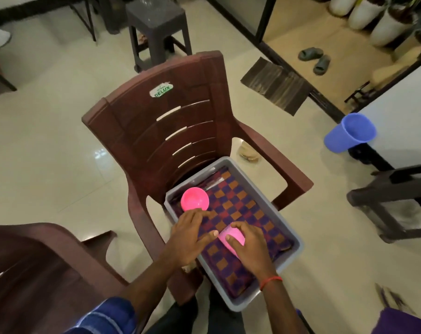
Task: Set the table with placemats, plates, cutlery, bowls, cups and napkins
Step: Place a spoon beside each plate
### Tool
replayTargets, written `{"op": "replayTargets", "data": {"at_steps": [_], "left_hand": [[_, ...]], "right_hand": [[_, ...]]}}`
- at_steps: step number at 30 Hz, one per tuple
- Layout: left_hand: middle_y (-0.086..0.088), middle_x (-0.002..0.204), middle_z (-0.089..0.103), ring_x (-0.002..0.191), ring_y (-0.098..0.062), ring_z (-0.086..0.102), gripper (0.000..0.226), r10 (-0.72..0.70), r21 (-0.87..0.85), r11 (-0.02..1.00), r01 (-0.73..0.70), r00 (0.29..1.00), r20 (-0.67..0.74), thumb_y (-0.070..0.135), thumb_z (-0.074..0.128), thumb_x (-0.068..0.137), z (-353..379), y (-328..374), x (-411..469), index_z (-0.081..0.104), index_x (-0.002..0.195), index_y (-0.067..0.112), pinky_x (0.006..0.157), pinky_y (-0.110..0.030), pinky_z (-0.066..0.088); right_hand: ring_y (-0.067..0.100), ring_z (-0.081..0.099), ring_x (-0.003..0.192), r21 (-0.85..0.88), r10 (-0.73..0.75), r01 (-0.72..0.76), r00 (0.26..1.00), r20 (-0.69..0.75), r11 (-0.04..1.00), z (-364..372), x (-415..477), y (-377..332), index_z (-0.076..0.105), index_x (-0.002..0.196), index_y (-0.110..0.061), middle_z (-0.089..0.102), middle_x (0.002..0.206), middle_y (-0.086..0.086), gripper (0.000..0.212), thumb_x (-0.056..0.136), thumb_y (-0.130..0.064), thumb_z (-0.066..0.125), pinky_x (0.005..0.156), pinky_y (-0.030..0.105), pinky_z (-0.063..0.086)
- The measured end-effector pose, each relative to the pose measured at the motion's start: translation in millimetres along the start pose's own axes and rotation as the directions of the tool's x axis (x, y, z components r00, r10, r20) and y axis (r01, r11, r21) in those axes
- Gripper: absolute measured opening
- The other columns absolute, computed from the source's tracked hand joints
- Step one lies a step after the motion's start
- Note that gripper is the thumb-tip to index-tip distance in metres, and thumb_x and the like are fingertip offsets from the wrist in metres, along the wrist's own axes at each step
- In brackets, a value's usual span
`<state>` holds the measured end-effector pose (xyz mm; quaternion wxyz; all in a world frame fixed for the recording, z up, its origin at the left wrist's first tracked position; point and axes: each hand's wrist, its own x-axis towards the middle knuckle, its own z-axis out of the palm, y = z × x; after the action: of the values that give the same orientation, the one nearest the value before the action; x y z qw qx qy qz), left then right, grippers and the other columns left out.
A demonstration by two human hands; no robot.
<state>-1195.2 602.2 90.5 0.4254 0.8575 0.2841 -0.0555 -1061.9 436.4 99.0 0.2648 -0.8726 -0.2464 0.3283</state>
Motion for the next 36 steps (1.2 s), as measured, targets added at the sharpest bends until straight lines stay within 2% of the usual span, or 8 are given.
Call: {"op": "replayTargets", "data": {"at_steps": [3,9,16,22,26,29,32,36], "left_hand": [[0.013,0.150,0.039,0.140,-0.011,0.036,0.068,-0.053,0.004,0.999,0.053,0.999,0.000,0.077,0.040,0.089,8.0,-13.5,17.9,0.041,0.144,0.036,0.113,-0.047,0.038],[0.009,0.154,0.039,0.143,-0.013,0.032,0.079,-0.140,0.030,0.989,0.142,0.989,-0.052,0.079,0.036,0.084,27.0,-39.1,56.3,0.043,0.148,0.032,0.114,-0.047,0.036],[0.005,0.150,0.043,0.144,-0.019,0.034,0.073,-0.158,0.027,0.986,0.164,0.975,-0.155,0.074,0.044,0.087,46.8,-74.9,109.2,0.049,0.143,0.027,0.108,-0.047,0.042],[0.007,0.158,0.036,0.147,-0.016,0.028,0.072,-0.201,-0.039,0.980,0.197,0.954,-0.224,0.071,0.047,0.087,54.2,-90.1,130.3,0.047,0.146,0.029,0.115,-0.043,0.035],[0.011,0.156,0.035,0.146,-0.012,0.029,0.069,-0.211,-0.062,0.978,0.201,0.944,-0.255,0.069,0.049,0.088,54.1,-94.7,125.3,0.047,0.145,0.030,0.112,-0.041,0.038],[0.011,0.157,0.034,0.148,-0.010,0.026,0.070,-0.233,-0.083,0.972,0.220,0.943,-0.236,0.071,0.047,0.088,52.1,-93.0,119.7,0.046,0.146,0.031,0.111,-0.046,0.040],[0.010,0.155,0.037,0.149,-0.012,0.026,0.065,-0.211,-0.077,0.977,0.198,0.948,-0.238,0.068,0.049,0.091,47.4,-88.6,115.7,0.048,0.143,0.031,0.111,-0.052,0.040],[0.012,0.155,0.037,0.149,-0.013,0.026,0.066,-0.179,-0.069,0.984,0.167,0.958,-0.222,0.073,0.046,0.091,40.0,-77.2,111.1,0.047,0.144,0.034,0.112,-0.053,0.039]], "right_hand": [[0.018,0.044,0.126,-0.021,-0.013,0.013,1.000,0.019,1.000,12.1,46.4,10.7,0.064,0.120,-0.029,0.058,0.117,-0.018,0.033,0.091,-0.042,0.069,0.105,0.046,0.041],[0.025,0.048,0.125,-0.119,-0.068,0.081,0.992,0.102,0.990,53.2,141.9,36.2,0.064,0.124,-0.025,0.063,0.127,-0.002,0.036,0.092,-0.041,0.068,0.103,0.048,0.042],[0.033,0.051,0.129,-0.210,-0.170,0.199,0.975,0.146,0.957,88.1,261.0,60.5,0.061,0.134,-0.011,0.061,0.136,0.012,0.038,0.097,-0.008,0.054,0.108,0.044,0.042],[0.036,0.063,0.101,-0.448,-0.377,0.493,0.867,0.326,0.746,129.6,317.0,74.3,0.072,0.104,-0.010,0.069,0.104,0.012,0.030,0.075,-0.007,0.074,0.086,0.044,0.052],[0.028,0.057,0.100,-0.582,-0.532,0.544,0.820,0.214,0.605,139.2,317.7,89.8,0.068,0.107,-0.021,0.063,0.103,0.003,0.021,0.086,-0.019,0.069,0.090,0.043,0.038],[0.028,0.057,0.097,-0.619,-0.610,0.608,0.752,0.249,0.497,137.7,319.0,97.2,0.067,0.104,-0.019,0.063,0.099,0.005,0.014,0.091,-0.020,0.063,0.085,0.040,0.041],[0.030,0.059,0.096,-0.659,-0.558,0.593,0.773,0.303,0.463,128.4,314.5,92.3,0.066,0.105,-0.015,0.065,0.101,0.008,0.020,0.093,-0.019,0.050,0.082,0.042,0.049],[0.036,0.062,0.102,-0.648,-0.317,0.473,0.881,0.351,0.597,92.5,296.4,79.2,0.062,0.111,-0.011,0.065,0.107,0.013,0.025,0.097,-0.019,0.042,0.077,0.044,0.050]]}}
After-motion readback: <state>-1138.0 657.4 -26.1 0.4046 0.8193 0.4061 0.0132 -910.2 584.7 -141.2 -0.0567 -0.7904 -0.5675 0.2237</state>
